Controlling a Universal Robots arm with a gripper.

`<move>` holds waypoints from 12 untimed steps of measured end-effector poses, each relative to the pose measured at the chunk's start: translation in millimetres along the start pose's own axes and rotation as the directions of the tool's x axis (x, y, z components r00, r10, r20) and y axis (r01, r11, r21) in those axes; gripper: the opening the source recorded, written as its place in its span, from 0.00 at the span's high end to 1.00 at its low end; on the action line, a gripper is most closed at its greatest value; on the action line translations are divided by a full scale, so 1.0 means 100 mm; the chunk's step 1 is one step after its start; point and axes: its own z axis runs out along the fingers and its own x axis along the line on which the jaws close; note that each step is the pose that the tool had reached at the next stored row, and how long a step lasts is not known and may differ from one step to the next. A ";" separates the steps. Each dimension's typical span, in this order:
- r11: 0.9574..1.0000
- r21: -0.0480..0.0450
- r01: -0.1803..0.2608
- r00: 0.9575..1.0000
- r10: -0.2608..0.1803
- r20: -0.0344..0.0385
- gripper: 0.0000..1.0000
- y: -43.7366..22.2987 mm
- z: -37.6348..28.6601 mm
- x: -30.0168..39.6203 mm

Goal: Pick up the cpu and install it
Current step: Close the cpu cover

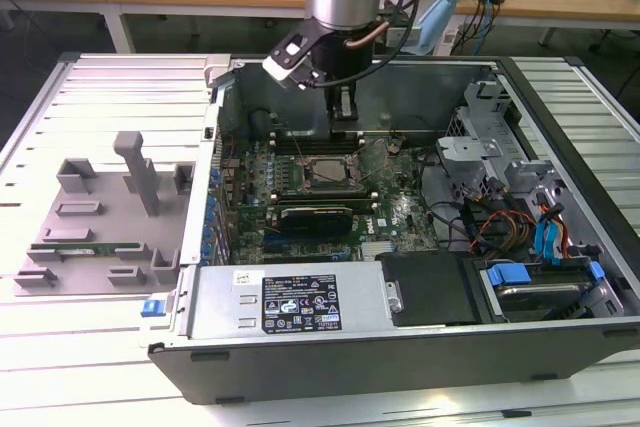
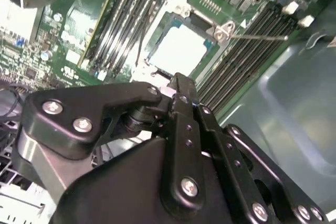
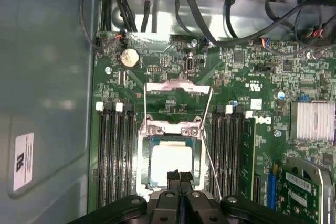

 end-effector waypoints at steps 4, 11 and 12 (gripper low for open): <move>1.000 0.000 0.000 1.000 0.000 0.000 0.89 0.271 0.011 -0.027; 1.000 0.001 0.000 1.000 0.000 0.000 0.89 0.730 0.029 -0.076; 1.000 0.001 0.000 1.000 0.000 0.000 0.89 0.788 0.031 -0.082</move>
